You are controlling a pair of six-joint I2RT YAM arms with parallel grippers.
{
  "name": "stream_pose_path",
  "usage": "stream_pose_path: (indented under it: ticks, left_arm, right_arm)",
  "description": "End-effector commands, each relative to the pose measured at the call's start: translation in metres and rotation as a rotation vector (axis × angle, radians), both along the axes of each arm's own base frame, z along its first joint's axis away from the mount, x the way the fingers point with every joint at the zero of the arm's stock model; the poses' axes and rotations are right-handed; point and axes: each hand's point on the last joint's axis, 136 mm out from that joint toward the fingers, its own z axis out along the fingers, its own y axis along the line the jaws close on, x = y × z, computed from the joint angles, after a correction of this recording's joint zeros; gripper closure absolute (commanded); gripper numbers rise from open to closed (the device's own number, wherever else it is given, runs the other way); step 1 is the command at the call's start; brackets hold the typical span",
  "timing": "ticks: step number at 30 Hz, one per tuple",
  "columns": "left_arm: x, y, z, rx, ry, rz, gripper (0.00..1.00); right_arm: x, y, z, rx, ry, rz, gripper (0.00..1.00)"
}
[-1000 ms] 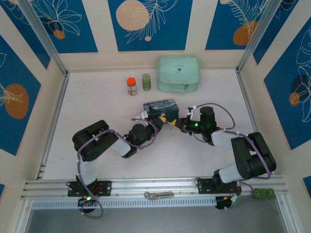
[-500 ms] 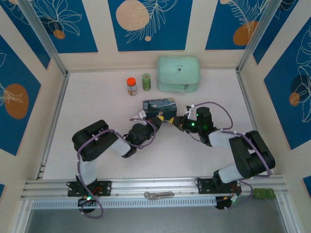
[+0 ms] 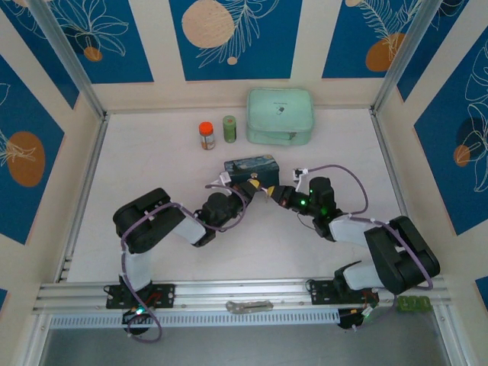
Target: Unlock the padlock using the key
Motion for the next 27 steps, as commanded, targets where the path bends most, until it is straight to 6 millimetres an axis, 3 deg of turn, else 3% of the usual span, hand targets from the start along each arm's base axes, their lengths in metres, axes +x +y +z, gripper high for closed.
stream_pose_path:
  ticks: [1, 10, 27]
  left_arm:
    - [-0.038, -0.041, 0.050, -0.132, -0.100, -0.234, 1.00]
    - [-0.033, -0.025, 0.051, -0.119, -0.107, -0.198, 1.00]
    - [-0.022, -0.015, 0.039, -0.105, -0.005, -0.171, 1.00]
  right_arm:
    - [0.000, 0.014, 0.027, 0.065, -0.050, 0.088, 1.00]
    - [-0.006, 0.009, 0.023, 0.151, 0.104, 0.114, 1.00]
    - [-0.016, -0.006, 0.027, 0.127, -0.026, 0.152, 1.00]
